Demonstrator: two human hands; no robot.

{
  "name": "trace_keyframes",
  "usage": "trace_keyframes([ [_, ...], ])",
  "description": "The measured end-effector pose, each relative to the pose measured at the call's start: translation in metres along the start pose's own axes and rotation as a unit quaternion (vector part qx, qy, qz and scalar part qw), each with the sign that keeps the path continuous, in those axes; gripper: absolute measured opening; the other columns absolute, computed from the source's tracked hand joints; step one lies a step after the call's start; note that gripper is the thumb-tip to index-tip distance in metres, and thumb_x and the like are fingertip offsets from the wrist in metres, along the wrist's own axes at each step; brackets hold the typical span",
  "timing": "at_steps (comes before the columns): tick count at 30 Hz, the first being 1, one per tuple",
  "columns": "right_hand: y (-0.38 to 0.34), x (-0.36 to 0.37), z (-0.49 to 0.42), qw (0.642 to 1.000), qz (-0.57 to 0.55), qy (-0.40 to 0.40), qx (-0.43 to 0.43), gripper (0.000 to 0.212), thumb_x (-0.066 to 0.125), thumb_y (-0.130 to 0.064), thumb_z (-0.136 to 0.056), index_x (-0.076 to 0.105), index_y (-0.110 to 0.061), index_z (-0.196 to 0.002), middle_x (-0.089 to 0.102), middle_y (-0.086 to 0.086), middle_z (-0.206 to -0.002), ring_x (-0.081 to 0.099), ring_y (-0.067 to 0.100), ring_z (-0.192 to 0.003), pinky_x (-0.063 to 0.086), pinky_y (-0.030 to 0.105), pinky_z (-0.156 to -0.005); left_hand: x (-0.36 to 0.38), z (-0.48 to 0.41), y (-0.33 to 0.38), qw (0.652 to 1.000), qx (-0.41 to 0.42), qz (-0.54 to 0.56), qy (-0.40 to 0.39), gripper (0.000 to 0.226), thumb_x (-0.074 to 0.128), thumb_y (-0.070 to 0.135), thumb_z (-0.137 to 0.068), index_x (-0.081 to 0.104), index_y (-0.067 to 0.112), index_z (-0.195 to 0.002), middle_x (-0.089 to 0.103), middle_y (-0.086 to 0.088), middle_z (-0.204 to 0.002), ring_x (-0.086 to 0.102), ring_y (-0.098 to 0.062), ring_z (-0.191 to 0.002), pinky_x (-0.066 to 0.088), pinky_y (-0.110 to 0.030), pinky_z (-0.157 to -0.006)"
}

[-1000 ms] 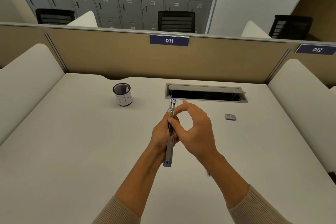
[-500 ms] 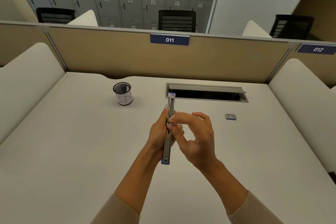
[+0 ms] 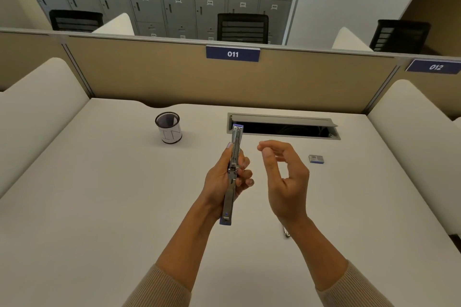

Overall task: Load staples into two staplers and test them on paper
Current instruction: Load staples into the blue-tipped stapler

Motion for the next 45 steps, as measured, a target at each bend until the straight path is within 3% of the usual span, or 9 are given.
trace_keyframes([
  [6, 0.038, 0.010, 0.012, 0.962, -0.151, -0.008, 0.227, 0.020, 0.047, -0.021, -0.102, 0.065, -0.016, -0.109, 0.071, 0.000, -0.106, 0.069, 0.015, -0.099, 0.057, 0.026, -0.085, -0.023, 0.001, -0.003, 0.973, -0.029, -0.201, 0.109, 0.047, 0.042, 0.054, -0.094, 0.057, 0.014, -0.075, 0.052, 0.000, -0.059, 0.049, -0.010, -0.047, 0.050, -0.022, -0.051],
  [10, 0.072, 0.038, 0.045, 0.783, -0.373, -0.041, 0.497, 0.033, 0.040, -0.024, -0.104, 0.068, -0.009, -0.113, 0.073, 0.008, -0.110, 0.072, 0.022, -0.097, 0.057, 0.034, -0.081, -0.023, 0.001, -0.001, 0.869, 0.047, -0.486, 0.081, 0.042, 0.037, 0.052, -0.099, 0.062, 0.035, -0.069, 0.060, 0.014, -0.060, 0.055, -0.002, -0.055, 0.046, -0.016, -0.051],
  [12, 0.079, 0.048, 0.059, 0.706, -0.437, -0.033, 0.557, 0.035, 0.038, -0.021, -0.104, 0.068, -0.003, -0.108, 0.072, 0.013, -0.105, 0.072, 0.023, -0.090, 0.056, 0.035, -0.080, -0.023, 0.000, -0.004, 0.784, 0.066, -0.614, 0.060, 0.036, 0.036, 0.048, -0.101, 0.064, 0.035, -0.083, 0.066, 0.012, -0.071, 0.060, -0.008, -0.065, 0.050, -0.023, -0.059],
  [15, 0.089, 0.056, 0.078, 0.665, -0.438, -0.014, 0.605, 0.031, 0.041, -0.015, -0.102, 0.068, -0.002, -0.097, 0.073, 0.012, -0.083, 0.072, 0.019, -0.073, 0.058, 0.032, -0.067, -0.015, -0.007, -0.023, 0.549, 0.068, -0.833, 0.008, 0.035, 0.032, 0.037, -0.104, 0.056, 0.014, -0.093, 0.065, -0.004, -0.085, 0.061, -0.023, -0.073, 0.052, -0.036, -0.064],
  [18, 0.100, 0.058, 0.095, 0.618, -0.446, 0.022, 0.647, 0.031, 0.041, -0.012, -0.101, 0.066, -0.004, -0.086, 0.072, 0.010, -0.070, 0.072, 0.018, -0.062, 0.059, 0.026, -0.053, -0.011, -0.011, -0.035, 0.440, 0.053, -0.896, -0.020, 0.039, 0.029, 0.039, -0.105, 0.053, 0.010, -0.094, 0.057, -0.006, -0.081, 0.057, -0.024, -0.068, 0.047, -0.036, -0.059],
  [30, 0.114, 0.063, 0.104, 0.601, -0.467, 0.010, 0.649, 0.032, 0.039, -0.011, -0.101, 0.065, -0.007, -0.083, 0.071, 0.010, -0.074, 0.072, 0.020, -0.064, 0.058, 0.027, -0.055, -0.013, -0.010, -0.043, 0.377, 0.117, -0.918, -0.033, 0.034, 0.030, 0.042, -0.105, 0.050, 0.015, -0.099, 0.049, -0.002, -0.079, 0.045, -0.020, -0.058, 0.037, -0.033, -0.051],
  [32, 0.116, 0.064, 0.106, 0.604, -0.468, 0.002, 0.645, 0.031, 0.040, -0.012, -0.101, 0.067, -0.005, -0.089, 0.073, 0.013, -0.081, 0.073, 0.021, -0.070, 0.060, 0.029, -0.060, -0.019, -0.010, -0.043, 0.415, 0.120, -0.901, -0.025, 0.028, 0.036, 0.038, -0.104, 0.053, 0.016, -0.101, 0.044, 0.002, -0.075, 0.042, -0.018, -0.057, 0.041, -0.034, -0.051],
  [39, 0.113, 0.065, 0.096, 0.642, -0.469, -0.034, 0.605, 0.024, 0.054, -0.013, -0.097, 0.074, -0.001, -0.096, 0.074, 0.017, -0.105, 0.075, 0.025, -0.086, 0.062, 0.032, -0.071, -0.061, -0.016, -0.010, 0.855, 0.018, -0.503, 0.129, 0.053, 0.038, 0.058, -0.096, 0.056, 0.017, -0.069, 0.055, 0.005, -0.059, 0.047, -0.009, -0.049, 0.043, -0.022, -0.048],
  [45, 0.106, 0.063, 0.083, 0.693, -0.430, -0.065, 0.576, 0.017, 0.060, -0.014, -0.093, 0.072, -0.005, -0.101, 0.072, 0.018, -0.111, 0.072, 0.026, -0.097, 0.060, 0.029, -0.070, -0.071, -0.009, -0.024, 0.955, -0.094, -0.252, 0.122, 0.052, 0.040, 0.056, -0.096, 0.052, 0.016, -0.066, 0.045, 0.002, -0.054, 0.038, -0.007, -0.043, 0.036, -0.017, -0.042],
])
Point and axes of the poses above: each hand's wrist, its own z-axis away from the middle knuckle, its own x-axis out of the palm, y = z × x, the point moved 7 cm from there along -z, towards the middle knuckle
